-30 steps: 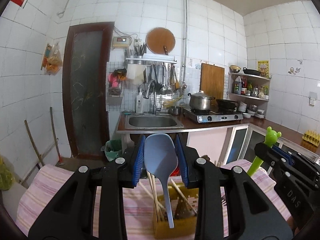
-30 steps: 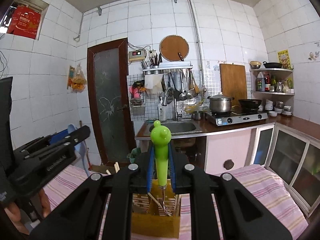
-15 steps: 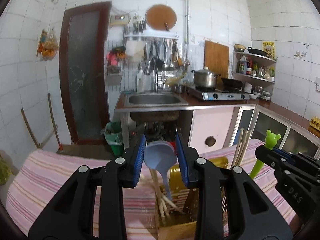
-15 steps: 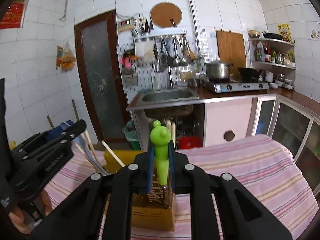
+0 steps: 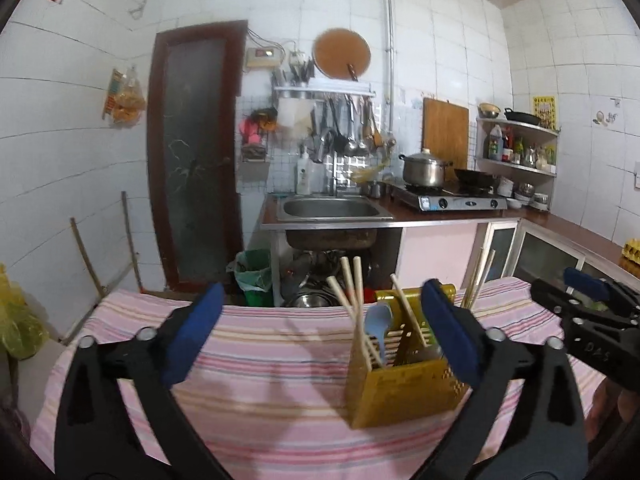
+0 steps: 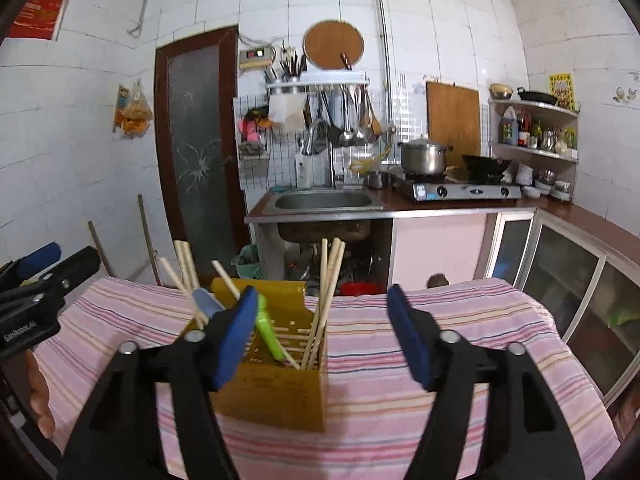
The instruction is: Organize utensils
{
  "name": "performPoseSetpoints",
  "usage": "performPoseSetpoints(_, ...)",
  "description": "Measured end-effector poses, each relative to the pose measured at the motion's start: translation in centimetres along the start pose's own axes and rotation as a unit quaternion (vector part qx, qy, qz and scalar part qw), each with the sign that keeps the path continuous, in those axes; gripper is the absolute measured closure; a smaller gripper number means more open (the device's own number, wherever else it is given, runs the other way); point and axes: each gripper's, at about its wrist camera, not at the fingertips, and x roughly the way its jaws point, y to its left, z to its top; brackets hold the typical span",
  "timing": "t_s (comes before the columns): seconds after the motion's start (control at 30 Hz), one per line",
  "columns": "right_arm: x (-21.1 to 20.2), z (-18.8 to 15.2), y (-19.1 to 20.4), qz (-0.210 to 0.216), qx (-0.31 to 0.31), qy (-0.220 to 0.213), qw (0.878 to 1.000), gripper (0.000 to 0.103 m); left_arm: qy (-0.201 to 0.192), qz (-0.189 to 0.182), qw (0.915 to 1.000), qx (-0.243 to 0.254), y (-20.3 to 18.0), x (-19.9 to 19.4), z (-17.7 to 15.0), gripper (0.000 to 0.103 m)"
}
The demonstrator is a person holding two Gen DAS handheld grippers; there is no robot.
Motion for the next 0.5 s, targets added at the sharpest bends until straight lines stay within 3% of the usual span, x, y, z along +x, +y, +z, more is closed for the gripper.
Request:
performPoseSetpoints(0.07, -2.3, -0.3, 0.6, 0.002, -0.006, -0.012, 1.0, 0.019, -0.004, 0.006, 1.0, 0.006, 0.3, -1.8, -0.3, 0.005)
performPoseSetpoints(0.23, -7.6, -2.1, 2.2, 0.005, -0.018, -0.037, 0.999, 0.008, 0.004, 0.004, 1.0, -0.001, 1.8, -6.3, -2.5, 0.005)
performPoseSetpoints(0.5, -11.8, -7.8, 2.8, -0.003, -0.004, -0.026, 1.0, 0.004, 0.007, 0.016, 0.9998, -0.012, 2.5, -10.7, -8.6, 0.005)
